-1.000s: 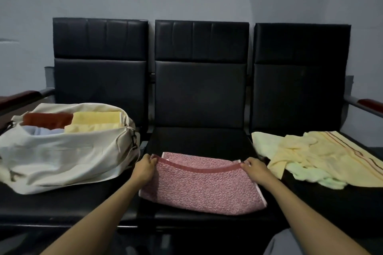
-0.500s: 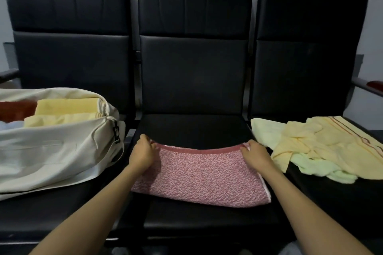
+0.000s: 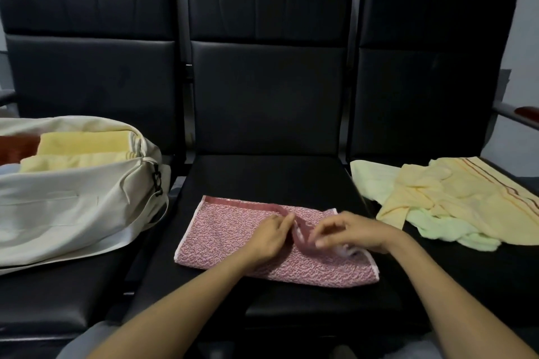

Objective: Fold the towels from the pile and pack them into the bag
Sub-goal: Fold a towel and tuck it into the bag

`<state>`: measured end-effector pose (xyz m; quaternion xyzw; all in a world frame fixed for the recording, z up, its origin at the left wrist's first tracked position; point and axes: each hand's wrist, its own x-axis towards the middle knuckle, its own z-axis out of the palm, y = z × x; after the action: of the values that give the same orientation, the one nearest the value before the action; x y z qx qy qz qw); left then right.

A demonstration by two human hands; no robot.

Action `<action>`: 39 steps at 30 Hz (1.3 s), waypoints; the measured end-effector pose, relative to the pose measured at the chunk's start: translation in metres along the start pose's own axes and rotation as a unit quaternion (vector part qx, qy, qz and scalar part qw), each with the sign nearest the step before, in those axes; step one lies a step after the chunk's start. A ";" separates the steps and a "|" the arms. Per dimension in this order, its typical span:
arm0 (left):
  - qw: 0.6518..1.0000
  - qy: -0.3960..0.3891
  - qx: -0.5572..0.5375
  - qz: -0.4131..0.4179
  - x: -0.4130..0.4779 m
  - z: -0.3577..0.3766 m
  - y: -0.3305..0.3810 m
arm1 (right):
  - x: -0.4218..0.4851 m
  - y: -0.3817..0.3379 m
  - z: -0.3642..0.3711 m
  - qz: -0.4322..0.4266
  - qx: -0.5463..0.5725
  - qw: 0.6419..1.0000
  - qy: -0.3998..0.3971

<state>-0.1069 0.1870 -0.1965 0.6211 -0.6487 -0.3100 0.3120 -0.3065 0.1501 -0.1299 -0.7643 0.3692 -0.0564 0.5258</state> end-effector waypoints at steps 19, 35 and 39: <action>0.983 0.030 0.152 -0.101 0.016 -0.013 -0.024 | 0.046 0.045 -0.024 0.003 -0.104 0.900 0.424; 0.909 -0.142 -0.343 -0.188 0.032 -0.012 0.032 | 0.047 0.035 -0.011 0.096 -0.101 0.926 0.350; 0.922 -0.135 -0.322 -0.170 0.023 -0.021 0.019 | 0.044 0.028 -0.001 0.141 -0.079 0.941 0.297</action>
<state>-0.1032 0.1647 -0.1680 0.5403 -0.4348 -0.6315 0.3468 -0.2891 0.1170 -0.1667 -0.6921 0.6157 -0.1769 0.3326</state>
